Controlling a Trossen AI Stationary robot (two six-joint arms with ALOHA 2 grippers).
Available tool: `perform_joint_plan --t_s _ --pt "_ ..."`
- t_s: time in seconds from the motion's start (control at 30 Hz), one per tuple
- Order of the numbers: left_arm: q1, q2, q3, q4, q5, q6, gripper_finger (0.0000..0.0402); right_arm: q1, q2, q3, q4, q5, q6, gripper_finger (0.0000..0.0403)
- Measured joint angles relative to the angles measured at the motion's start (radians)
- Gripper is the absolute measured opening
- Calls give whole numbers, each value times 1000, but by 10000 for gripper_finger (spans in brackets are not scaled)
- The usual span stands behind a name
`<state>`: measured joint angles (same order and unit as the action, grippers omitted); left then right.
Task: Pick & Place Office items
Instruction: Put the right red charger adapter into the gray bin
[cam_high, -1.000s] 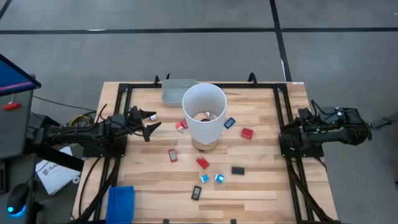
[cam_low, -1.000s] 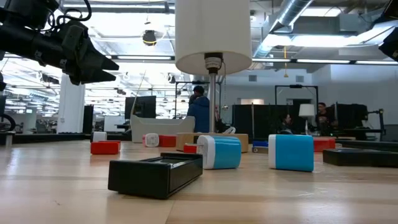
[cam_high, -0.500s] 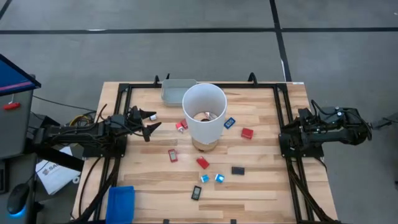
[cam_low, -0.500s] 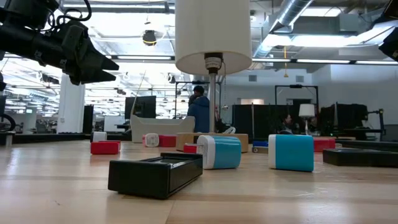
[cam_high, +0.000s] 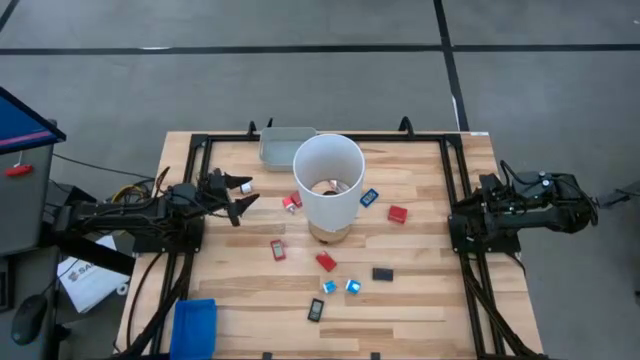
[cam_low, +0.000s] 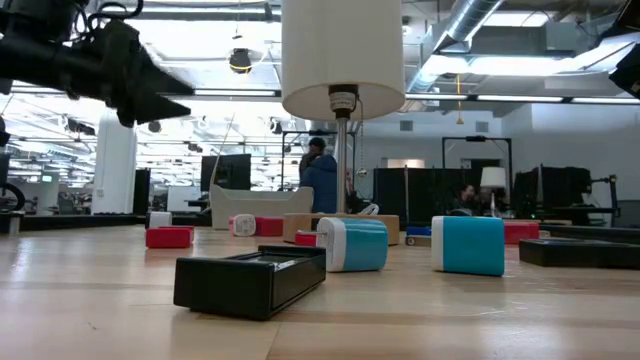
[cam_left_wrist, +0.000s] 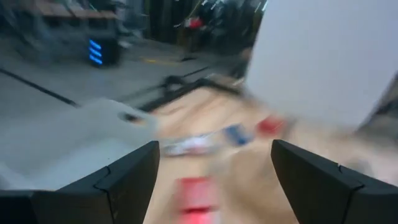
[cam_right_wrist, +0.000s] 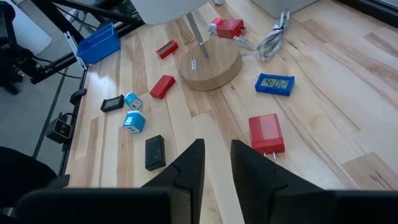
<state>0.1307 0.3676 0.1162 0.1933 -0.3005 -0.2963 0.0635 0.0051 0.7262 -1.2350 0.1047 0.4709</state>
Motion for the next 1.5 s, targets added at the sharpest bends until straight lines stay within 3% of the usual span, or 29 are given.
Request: perform_joint_plan --t_s 0.07,0.13,0.33,0.57,0.9,1.2,1.5 --pt "-1 0 0 55 30 -212 305 0 0 0 0 0 0 72" --pt "0 1 0 105 0 -320 305 0 0 0 0 0 0 72" --pt "0 2 0 175 -84 -319 305 0 0 0 0 0 0 72" --pt "-1 2 0 188 86 -214 305 0 0 0 0 0 0 72" --pt "0 2 0 409 184 -354 305 0 0 0 0 0 0 72" --pt "0 2 1 539 89 -544 305 0 0 0 0 0 0 72" --pt "0 53 1 557 15 -542 305 0 0 0 0 0 0 72"
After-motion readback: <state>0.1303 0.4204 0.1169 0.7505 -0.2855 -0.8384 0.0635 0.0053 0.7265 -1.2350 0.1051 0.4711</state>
